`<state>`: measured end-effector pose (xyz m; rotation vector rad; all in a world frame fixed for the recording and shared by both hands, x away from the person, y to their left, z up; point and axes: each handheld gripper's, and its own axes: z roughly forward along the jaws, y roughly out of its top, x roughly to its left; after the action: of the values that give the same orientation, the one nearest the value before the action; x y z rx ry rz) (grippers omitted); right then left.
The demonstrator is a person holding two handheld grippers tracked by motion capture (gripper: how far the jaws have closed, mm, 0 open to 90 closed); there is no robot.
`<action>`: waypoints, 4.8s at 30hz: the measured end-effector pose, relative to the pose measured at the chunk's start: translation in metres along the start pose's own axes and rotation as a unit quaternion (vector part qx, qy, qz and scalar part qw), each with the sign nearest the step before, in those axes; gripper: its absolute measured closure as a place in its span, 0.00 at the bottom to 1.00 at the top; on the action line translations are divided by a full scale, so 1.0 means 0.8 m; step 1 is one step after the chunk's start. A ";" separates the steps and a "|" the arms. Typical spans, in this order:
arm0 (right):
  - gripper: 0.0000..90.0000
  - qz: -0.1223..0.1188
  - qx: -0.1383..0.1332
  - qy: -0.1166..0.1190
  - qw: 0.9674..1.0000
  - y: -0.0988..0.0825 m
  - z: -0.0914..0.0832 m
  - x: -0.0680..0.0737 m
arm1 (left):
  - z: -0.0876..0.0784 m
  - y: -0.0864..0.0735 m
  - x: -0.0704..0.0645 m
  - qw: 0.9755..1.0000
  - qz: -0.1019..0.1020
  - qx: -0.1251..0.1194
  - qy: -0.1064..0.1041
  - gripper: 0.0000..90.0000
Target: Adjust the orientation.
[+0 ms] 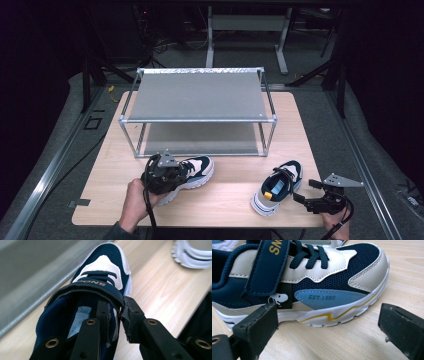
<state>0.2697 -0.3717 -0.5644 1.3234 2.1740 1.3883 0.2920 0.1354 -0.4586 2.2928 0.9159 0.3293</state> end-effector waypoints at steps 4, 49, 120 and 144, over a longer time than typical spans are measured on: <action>0.03 -0.002 0.003 0.001 1.000 0.000 0.000 0.000 | 0.023 -0.005 -0.005 1.000 -0.010 0.003 0.013 0.84; 0.03 0.000 0.002 -0.001 1.000 0.000 0.000 0.000 | 0.030 -0.092 0.034 0.994 -0.055 -0.086 0.026 0.00; 0.04 0.000 0.004 -0.002 1.000 0.000 0.001 -0.001 | 0.041 -0.082 0.041 0.997 -0.062 -0.052 0.000 0.10; 0.04 0.002 0.002 -0.003 1.000 0.000 0.000 -0.001 | 0.032 -0.079 0.038 0.997 -0.056 -0.061 0.008 0.34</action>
<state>0.2702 -0.3720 -0.5647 1.3326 2.1722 1.3800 0.2921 0.1796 -0.5194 2.1213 1.0001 0.3461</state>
